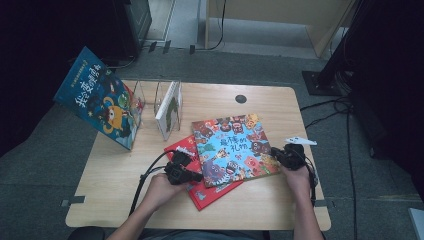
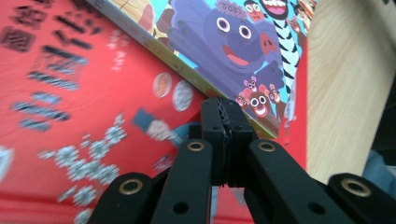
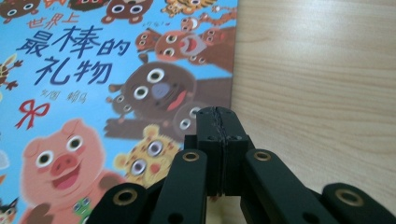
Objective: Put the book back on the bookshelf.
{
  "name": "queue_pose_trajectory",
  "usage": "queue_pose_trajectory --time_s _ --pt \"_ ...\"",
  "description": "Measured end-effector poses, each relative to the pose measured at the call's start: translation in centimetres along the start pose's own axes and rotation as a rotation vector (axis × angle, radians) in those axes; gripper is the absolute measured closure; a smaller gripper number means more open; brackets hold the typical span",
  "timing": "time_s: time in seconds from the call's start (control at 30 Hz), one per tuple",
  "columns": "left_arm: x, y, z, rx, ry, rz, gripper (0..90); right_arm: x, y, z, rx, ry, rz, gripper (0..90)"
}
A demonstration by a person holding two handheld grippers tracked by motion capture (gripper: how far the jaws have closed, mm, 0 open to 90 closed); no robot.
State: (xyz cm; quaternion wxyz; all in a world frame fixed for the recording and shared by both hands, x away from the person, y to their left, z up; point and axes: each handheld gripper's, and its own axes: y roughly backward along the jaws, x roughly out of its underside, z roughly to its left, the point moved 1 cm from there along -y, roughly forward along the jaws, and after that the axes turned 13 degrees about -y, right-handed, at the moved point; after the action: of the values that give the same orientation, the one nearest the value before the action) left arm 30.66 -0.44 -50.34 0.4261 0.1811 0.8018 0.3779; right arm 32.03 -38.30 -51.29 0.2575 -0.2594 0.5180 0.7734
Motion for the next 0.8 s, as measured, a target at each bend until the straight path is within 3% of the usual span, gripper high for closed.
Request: queue_pose_trajectory --time_s 0.2,0.43,0.8 --pt "-0.9 -0.4 -0.5 -0.007 -0.017 0.018 90.0 0.9 0.9 -0.2 0.005 -0.009 -0.003 89.1" --pt "-1.7 1.0 1.1 -0.033 0.004 -0.009 88.6 2.5 2.0 0.2 0.009 -0.026 -0.023 88.9" --pt "-2.1 2.5 4.0 -0.08 0.067 -0.042 87.6 5.1 4.5 0.8 0.018 -0.028 0.003 88.9"
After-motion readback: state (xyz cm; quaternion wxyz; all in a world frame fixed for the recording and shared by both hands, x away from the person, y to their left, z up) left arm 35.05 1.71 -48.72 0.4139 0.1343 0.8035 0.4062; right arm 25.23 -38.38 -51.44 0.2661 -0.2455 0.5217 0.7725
